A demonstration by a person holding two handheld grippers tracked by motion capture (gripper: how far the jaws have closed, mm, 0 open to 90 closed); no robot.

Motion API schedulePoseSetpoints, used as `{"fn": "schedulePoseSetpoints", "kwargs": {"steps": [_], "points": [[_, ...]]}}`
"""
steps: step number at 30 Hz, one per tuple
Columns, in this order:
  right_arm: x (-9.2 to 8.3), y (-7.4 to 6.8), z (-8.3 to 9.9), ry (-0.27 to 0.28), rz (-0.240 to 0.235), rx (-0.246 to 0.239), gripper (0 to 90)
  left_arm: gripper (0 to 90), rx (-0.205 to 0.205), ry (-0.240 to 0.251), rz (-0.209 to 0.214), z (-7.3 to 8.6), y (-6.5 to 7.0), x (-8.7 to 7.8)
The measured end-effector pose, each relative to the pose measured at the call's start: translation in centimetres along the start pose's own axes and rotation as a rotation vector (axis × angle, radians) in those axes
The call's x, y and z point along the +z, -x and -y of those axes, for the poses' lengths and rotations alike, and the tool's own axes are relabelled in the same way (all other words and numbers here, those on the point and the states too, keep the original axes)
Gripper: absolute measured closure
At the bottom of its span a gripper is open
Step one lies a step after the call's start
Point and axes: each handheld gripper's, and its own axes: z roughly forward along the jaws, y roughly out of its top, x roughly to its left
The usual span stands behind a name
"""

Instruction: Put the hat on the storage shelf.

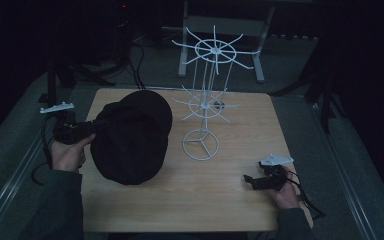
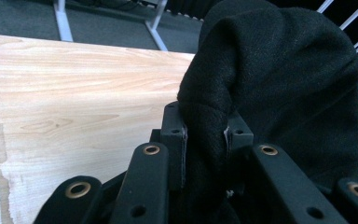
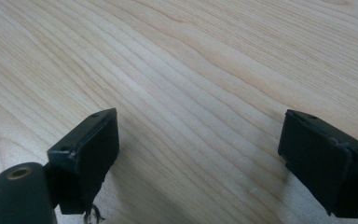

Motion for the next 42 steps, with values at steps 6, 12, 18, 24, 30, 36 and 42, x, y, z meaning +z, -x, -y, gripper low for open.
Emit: {"fn": "schedulePoseSetpoints", "kwargs": {"steps": [6, 12, 18, 24, 30, 36, 42], "points": [[0.0, 0.0, 0.0, 0.000, 0.000, 0.000, 12.1, 76.6, -0.005, 0.014, -0.002, -0.1, -0.1, -0.3], [0.0, 0.0, 0.0, 0.001, -0.001, 0.001, 12.1, 76.6, -0.016, 0.038, 0.016, -0.2, -0.4, -0.8], [0.0, 0.0, 0.0, 0.001, 0.000, 0.000, 12.1, 76.5, -0.030, 0.053, 0.047, -0.3, -0.5, -1.2], [0.0, 0.0, 0.0, 0.001, -0.001, 0.001, 12.1, 76.4, -0.036, 0.063, 0.060, -0.3, -0.5, -1.2], [0.0, 0.0, 0.0, 0.002, 0.000, 0.000, 12.1, 76.3, -0.043, 0.081, 0.092, -0.6, -0.3, -1.5], [0.0, 0.0, 0.0, 0.002, -0.001, 0.000, 12.2, 76.4, -0.038, 0.096, 0.101, -1.0, 0.1, -1.6], [0.0, 0.0, 0.0, 0.002, 0.000, 0.000, 12.1, 76.4, -0.049, 0.113, 0.110, -1.1, 0.1, -1.7]]}}
